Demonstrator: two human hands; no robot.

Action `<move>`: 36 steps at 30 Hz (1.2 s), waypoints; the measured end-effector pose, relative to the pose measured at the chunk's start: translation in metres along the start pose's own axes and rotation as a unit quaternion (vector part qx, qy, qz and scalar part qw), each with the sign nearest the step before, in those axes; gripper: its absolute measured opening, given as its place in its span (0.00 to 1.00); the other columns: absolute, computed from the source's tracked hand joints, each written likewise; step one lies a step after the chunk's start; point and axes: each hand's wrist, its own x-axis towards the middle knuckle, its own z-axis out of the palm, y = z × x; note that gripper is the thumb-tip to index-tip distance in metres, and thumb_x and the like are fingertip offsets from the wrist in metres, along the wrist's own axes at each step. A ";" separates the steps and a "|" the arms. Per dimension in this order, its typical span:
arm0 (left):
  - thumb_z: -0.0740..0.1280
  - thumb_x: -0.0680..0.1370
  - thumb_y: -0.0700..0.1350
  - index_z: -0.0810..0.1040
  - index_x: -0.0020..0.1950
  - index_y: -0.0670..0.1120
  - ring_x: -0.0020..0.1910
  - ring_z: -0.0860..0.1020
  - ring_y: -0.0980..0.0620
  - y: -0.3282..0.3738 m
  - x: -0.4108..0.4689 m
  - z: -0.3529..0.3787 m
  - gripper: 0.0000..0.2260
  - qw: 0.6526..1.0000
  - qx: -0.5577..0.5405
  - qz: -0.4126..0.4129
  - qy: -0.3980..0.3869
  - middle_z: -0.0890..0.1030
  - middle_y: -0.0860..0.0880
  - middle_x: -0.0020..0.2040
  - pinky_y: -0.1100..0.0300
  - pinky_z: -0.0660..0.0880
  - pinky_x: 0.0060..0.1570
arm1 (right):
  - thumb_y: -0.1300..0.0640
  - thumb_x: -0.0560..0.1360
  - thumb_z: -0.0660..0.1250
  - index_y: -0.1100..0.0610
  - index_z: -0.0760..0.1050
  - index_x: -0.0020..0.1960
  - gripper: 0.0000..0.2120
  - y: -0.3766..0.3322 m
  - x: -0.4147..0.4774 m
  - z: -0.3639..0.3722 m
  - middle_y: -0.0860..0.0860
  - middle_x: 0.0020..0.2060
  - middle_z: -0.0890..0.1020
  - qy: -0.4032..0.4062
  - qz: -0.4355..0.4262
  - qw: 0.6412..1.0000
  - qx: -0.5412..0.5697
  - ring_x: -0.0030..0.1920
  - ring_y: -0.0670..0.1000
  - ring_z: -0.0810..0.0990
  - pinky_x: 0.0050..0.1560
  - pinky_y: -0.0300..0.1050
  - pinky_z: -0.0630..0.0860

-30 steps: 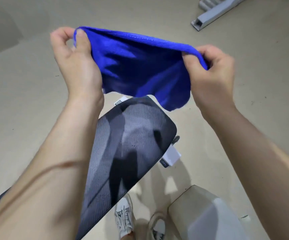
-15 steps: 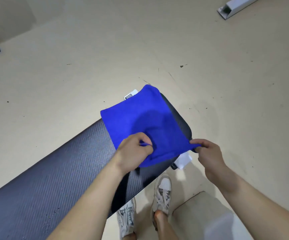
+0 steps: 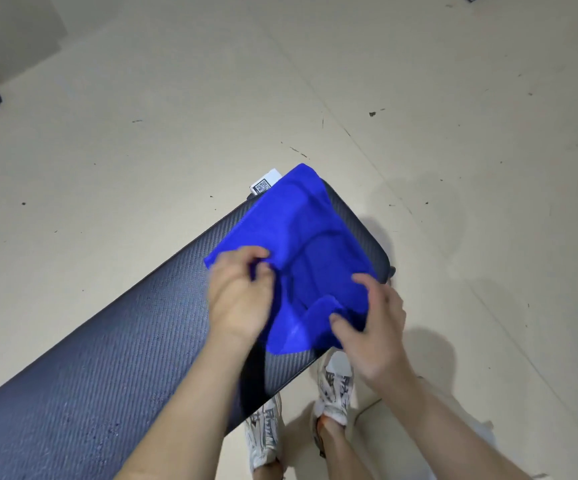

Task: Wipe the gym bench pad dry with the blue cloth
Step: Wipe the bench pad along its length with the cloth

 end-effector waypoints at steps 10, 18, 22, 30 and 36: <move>0.71 0.71 0.45 0.80 0.39 0.47 0.37 0.78 0.46 -0.020 0.054 -0.023 0.03 0.990 0.033 -0.133 0.046 0.80 0.49 0.34 0.56 0.75 0.39 | 0.56 0.59 0.78 0.52 0.77 0.43 0.15 0.010 -0.004 0.026 0.51 0.55 0.77 0.012 -0.217 0.945 -0.246 0.57 0.55 0.75 0.44 0.50 0.73; 0.66 0.72 0.39 0.68 0.34 0.51 0.28 0.64 0.51 -0.002 0.059 -0.055 0.12 0.966 -0.225 -0.116 0.044 0.68 0.49 0.29 0.58 0.60 0.29 | 0.56 0.71 0.70 0.56 0.62 0.32 0.18 0.019 -0.004 -0.012 0.49 0.26 0.67 -0.201 -0.114 0.972 0.038 0.28 0.49 0.64 0.30 0.46 0.64; 0.68 0.72 0.38 0.67 0.32 0.50 0.23 0.65 0.55 0.028 0.063 -0.049 0.13 0.964 -0.240 -0.114 0.025 0.68 0.50 0.28 0.62 0.61 0.26 | 0.53 0.77 0.67 0.58 0.61 0.30 0.22 0.022 0.004 -0.048 0.49 0.26 0.61 -0.392 -0.006 0.920 0.016 0.27 0.46 0.60 0.29 0.37 0.57; 0.67 0.76 0.42 0.73 0.54 0.45 0.27 0.72 0.54 0.080 0.089 0.002 0.08 0.913 -0.371 -0.168 -0.014 0.76 0.49 0.36 0.64 0.67 0.24 | 0.45 0.76 0.65 0.47 0.79 0.38 0.11 0.026 0.033 -0.077 0.44 0.40 0.81 -0.187 -0.002 0.963 -0.195 0.42 0.47 0.79 0.42 0.44 0.71; 0.65 0.73 0.39 0.78 0.54 0.52 0.43 0.77 0.52 0.060 0.067 0.025 0.13 0.993 -0.015 0.121 0.008 0.79 0.52 0.52 0.55 0.75 0.53 | 0.56 0.72 0.67 0.54 0.74 0.65 0.21 0.012 0.030 -0.056 0.56 0.61 0.76 0.061 -0.256 0.936 -0.233 0.58 0.58 0.75 0.51 0.53 0.77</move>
